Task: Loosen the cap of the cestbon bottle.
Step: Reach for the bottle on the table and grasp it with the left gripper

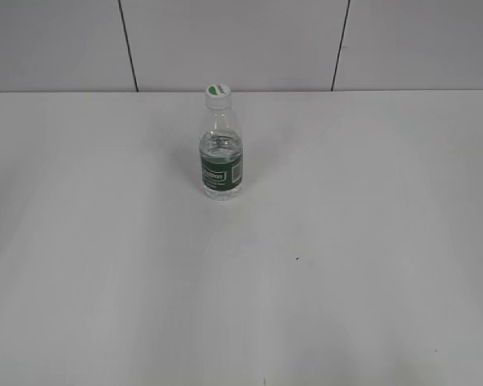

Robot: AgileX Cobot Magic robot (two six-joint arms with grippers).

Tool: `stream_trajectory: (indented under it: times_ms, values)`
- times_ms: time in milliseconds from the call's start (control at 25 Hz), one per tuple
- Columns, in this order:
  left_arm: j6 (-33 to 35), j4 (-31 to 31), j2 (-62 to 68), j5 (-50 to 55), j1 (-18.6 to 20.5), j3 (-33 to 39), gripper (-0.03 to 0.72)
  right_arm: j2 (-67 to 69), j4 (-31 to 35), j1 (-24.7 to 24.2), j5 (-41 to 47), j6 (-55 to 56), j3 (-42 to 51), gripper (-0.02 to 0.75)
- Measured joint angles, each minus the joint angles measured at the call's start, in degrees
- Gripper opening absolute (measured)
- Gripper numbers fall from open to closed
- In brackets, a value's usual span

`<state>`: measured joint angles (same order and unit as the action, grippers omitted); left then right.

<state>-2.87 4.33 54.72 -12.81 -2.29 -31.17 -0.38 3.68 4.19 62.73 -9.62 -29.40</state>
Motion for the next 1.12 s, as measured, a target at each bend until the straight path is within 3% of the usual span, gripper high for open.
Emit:
stream_trajectory:
  times_ms: [280, 680, 840, 1120]
  values:
    - [-0.4, 5.1, 16.5, -17.5, 0.0, -0.1, 0.251, 0.0, 0.0, 0.0, 0.0, 0.0, 0.0, 0.485]
    - [-11.0, 21.0, 40.7, -45.0, 0.0, -0.3, 0.245, 0.0, 0.0, 0.0, 0.0, 0.0, 0.0, 0.485]
    - [-11.9, 28.0, 48.8, -49.1, 0.0, -2.7, 0.244, 0.0, 0.0, 0.0, 0.0, 0.0, 0.0, 0.485]
    - [-16.7, 46.2, 60.2, -52.0, 0.0, -13.3, 0.244, 0.0, 0.0, 0.0, 0.0, 0.0, 0.0, 0.485]
